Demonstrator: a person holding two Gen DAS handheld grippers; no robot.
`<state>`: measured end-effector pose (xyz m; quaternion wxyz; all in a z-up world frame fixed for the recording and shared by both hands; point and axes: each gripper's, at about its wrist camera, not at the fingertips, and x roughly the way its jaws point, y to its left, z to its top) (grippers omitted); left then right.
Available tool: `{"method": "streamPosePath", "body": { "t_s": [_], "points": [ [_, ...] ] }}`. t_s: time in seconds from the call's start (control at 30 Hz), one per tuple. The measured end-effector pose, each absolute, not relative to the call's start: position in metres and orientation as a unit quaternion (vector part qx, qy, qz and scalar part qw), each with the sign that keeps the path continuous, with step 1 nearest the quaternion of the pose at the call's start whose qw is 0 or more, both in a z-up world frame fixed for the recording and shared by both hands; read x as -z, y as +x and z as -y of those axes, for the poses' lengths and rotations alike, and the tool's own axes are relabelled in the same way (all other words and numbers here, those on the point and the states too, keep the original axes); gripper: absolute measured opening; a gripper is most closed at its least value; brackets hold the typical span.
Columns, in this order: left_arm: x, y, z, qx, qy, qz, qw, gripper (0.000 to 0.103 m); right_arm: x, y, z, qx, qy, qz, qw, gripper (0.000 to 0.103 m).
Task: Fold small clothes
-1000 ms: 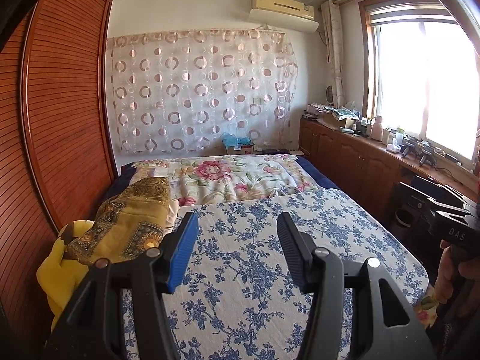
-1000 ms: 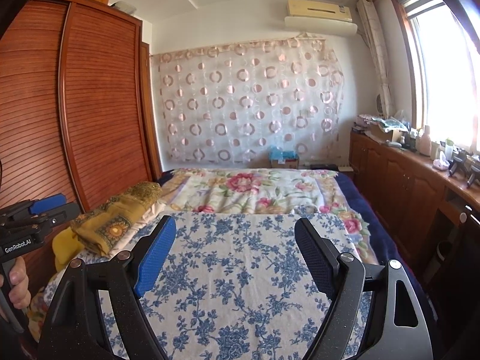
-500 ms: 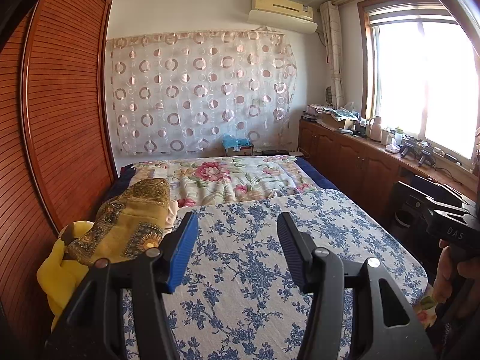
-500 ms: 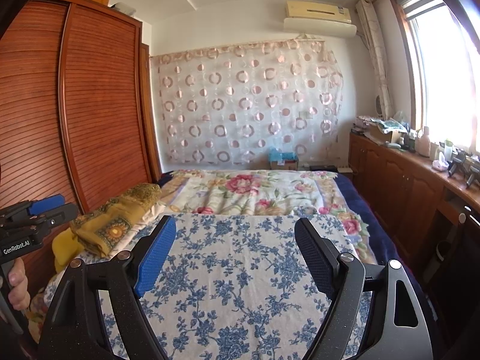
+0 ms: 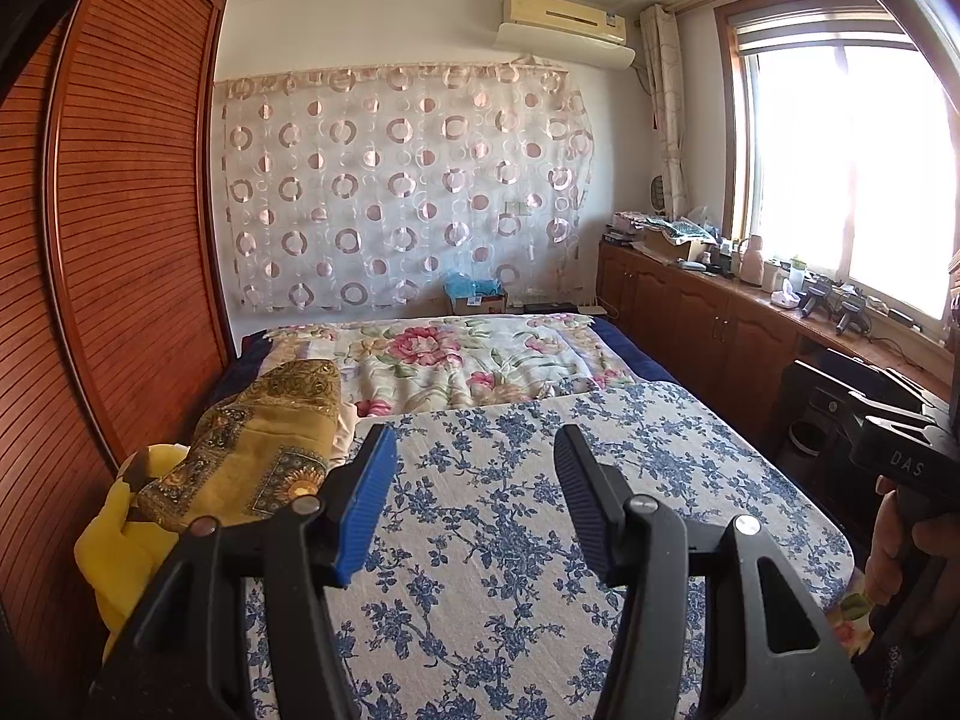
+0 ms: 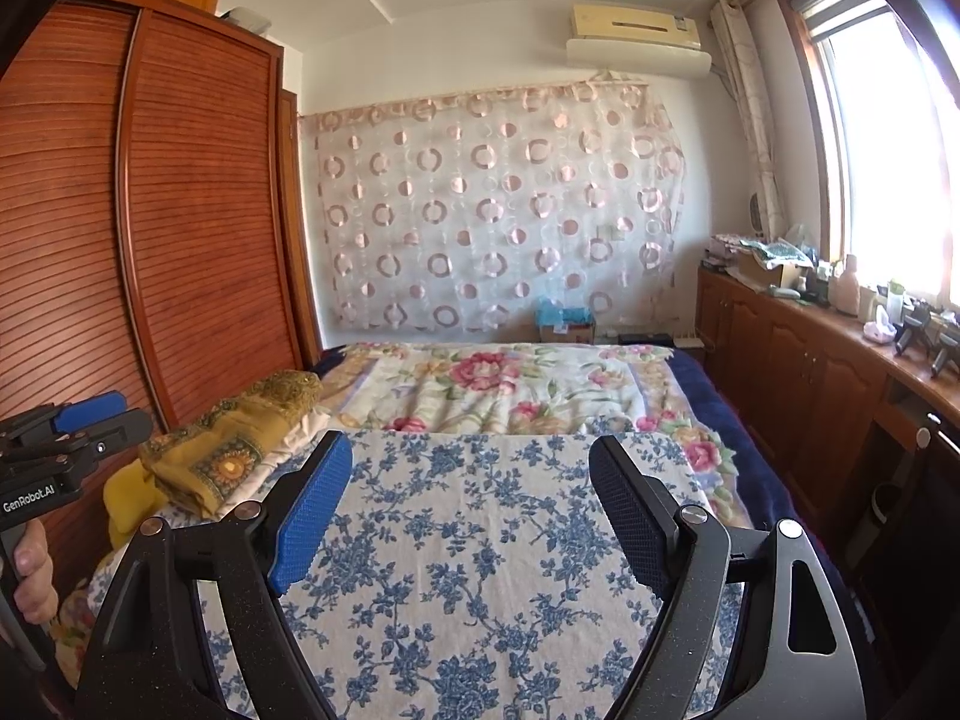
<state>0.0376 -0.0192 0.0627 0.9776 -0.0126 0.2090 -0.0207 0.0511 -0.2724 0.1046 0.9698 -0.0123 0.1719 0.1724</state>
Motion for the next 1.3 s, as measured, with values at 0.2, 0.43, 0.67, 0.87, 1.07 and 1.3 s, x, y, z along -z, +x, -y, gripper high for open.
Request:
{"method": "streamPosePath", "body": {
  "t_s": [0.2, 0.43, 0.67, 0.87, 1.07, 1.3],
  "points": [
    [-0.0625, 0.0375, 0.0194, 0.021, -0.012, -0.208, 0.978, 0.054, -0.1056, 0.0524, 0.2735, -0.172, -0.012, -0.171, 0.970, 0.083],
    [-0.0639, 0.0364, 0.0210, 0.021, -0.012, -0.208, 0.978, 0.054, -0.1070, 0.0523, 0.2750, -0.170, -0.012, -0.171, 0.970, 0.083],
    [-0.0628, 0.0365, 0.0207, 0.021, -0.012, -0.208, 0.978, 0.054, -0.1063, 0.0525, 0.2752, -0.171, -0.011, -0.171, 0.970, 0.083],
    [-0.0625, 0.0364, 0.0204, 0.021, -0.012, -0.208, 0.978, 0.054, -0.1065, 0.0524, 0.2761, -0.172, -0.010, -0.170, 0.970, 0.083],
    [-0.0621, 0.0363, 0.0202, 0.021, -0.012, -0.208, 0.978, 0.054, -0.1057, 0.0525, 0.2758, -0.172, -0.011, -0.170, 0.970, 0.083],
    [-0.0620, 0.0360, 0.0204, 0.021, -0.012, -0.207, 0.978, 0.054, -0.1069, 0.0534, 0.2757, -0.171, -0.011, -0.170, 0.970, 0.083]
  ]
}}
